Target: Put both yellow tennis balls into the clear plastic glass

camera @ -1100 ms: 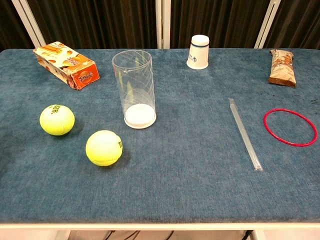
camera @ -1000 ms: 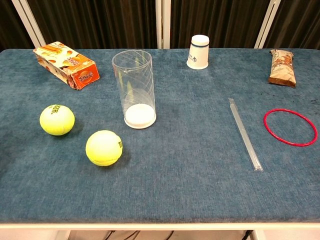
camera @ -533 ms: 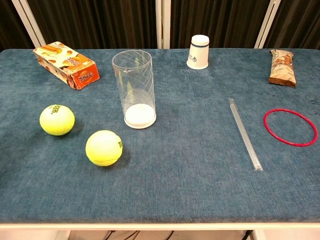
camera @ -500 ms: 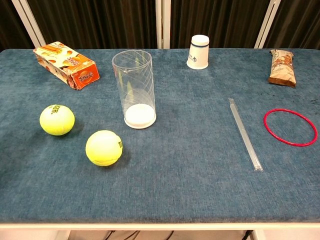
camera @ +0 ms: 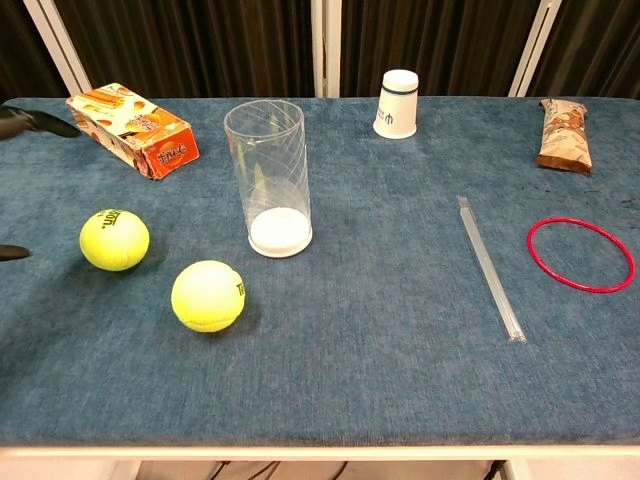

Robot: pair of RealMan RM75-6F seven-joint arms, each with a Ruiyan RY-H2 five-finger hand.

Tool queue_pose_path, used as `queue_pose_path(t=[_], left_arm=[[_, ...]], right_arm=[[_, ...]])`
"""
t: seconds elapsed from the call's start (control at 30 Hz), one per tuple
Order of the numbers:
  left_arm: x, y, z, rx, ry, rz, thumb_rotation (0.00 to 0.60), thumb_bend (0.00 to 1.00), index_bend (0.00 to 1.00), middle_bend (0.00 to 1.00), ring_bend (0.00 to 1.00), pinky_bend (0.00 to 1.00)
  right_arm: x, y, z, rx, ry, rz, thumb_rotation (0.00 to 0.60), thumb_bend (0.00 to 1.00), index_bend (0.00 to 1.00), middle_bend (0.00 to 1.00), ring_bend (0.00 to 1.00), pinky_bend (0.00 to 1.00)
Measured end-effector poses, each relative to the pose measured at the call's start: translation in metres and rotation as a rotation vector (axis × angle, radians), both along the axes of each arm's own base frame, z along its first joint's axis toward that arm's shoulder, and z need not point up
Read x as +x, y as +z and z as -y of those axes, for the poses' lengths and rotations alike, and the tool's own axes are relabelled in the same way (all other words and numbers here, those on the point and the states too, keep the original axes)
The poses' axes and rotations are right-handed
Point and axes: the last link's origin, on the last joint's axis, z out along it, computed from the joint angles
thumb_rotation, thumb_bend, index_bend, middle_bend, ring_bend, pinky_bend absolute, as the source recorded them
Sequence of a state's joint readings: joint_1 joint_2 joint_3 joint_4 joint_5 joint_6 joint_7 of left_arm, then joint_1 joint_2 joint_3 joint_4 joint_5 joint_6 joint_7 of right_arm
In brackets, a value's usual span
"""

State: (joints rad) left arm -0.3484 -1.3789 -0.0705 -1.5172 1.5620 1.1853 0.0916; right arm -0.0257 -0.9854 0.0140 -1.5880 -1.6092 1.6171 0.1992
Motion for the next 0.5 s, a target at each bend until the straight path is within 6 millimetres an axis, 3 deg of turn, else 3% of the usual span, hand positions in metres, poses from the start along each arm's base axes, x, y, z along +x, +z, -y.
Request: queue_pose_path(t=[0.23,0.5], left_arm=[[-0.003,-0.032,-0.021,-0.050,0.009,0.009,0.600,0.18,0.10,0.07,0.01,0.13],[0.000,-0.051,-0.028,-0.095,-0.016,-0.010,0.600,0.18,0.16,0.18,0.14,0.27]], right_arm=[[-0.003,0.003,0.001,-0.006,-0.004,0.002,0.600,0.30,0.00,0.00,0.00,0.00],[-0.007,0.004,0.003,0.000,-0.018,0.004,0.600,0.30,0.00,0.00,0.00,0.00]])
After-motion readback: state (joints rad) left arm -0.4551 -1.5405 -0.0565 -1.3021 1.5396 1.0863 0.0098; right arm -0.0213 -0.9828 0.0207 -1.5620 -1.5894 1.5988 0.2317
